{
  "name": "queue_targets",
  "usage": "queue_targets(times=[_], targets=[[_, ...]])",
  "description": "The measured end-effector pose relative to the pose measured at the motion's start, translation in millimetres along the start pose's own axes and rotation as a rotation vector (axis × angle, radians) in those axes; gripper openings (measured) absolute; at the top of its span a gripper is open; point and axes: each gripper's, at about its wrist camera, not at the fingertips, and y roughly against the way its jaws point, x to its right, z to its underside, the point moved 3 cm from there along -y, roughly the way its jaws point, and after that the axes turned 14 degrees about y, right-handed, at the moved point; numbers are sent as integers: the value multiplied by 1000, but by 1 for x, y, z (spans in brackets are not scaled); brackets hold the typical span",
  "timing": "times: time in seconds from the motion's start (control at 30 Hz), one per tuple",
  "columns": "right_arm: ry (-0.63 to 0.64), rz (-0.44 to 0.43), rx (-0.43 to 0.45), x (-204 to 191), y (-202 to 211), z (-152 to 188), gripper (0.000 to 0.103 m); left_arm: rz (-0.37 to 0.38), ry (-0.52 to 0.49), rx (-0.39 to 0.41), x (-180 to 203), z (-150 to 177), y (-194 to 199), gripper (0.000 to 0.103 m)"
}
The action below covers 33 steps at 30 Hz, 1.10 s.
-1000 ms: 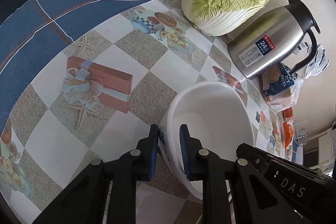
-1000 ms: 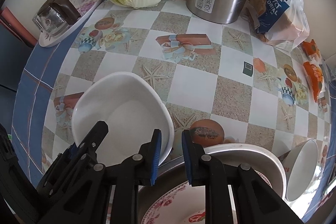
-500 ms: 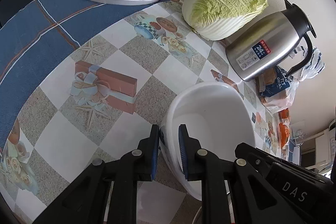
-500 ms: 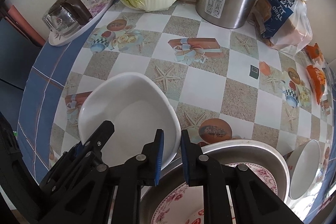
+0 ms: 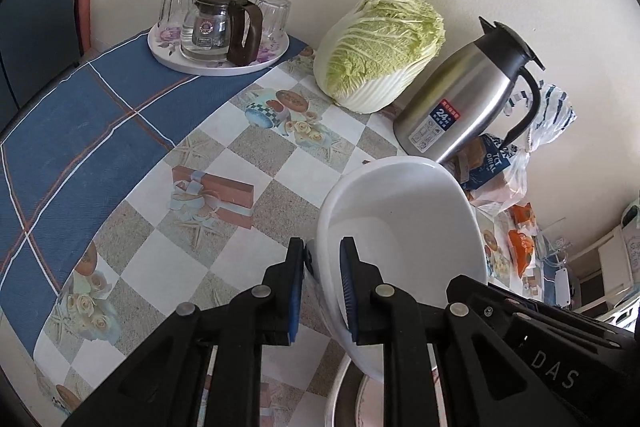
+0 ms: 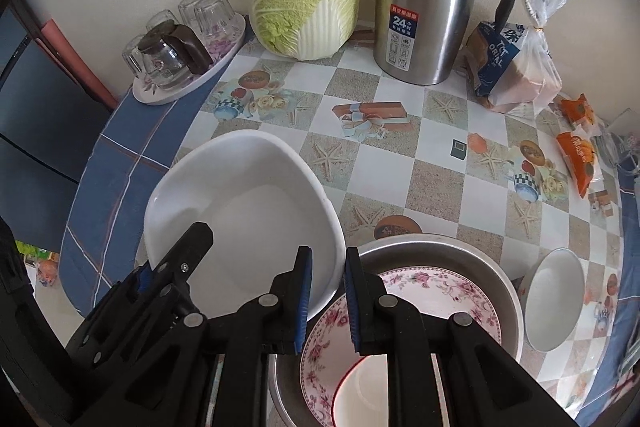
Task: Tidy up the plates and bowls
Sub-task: 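Lift the white square bowl with both grippers and carry it over the basin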
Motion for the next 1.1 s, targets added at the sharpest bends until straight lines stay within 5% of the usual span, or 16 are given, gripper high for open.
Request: queue_targets(times=[0.47, 1.1], targets=[[-45, -20, 107, 12, 57, 57, 18, 33, -84, 52, 24, 42, 51, 19], [-225, -92, 251, 41, 73, 140, 21, 22, -255, 63, 54, 92, 68, 19]])
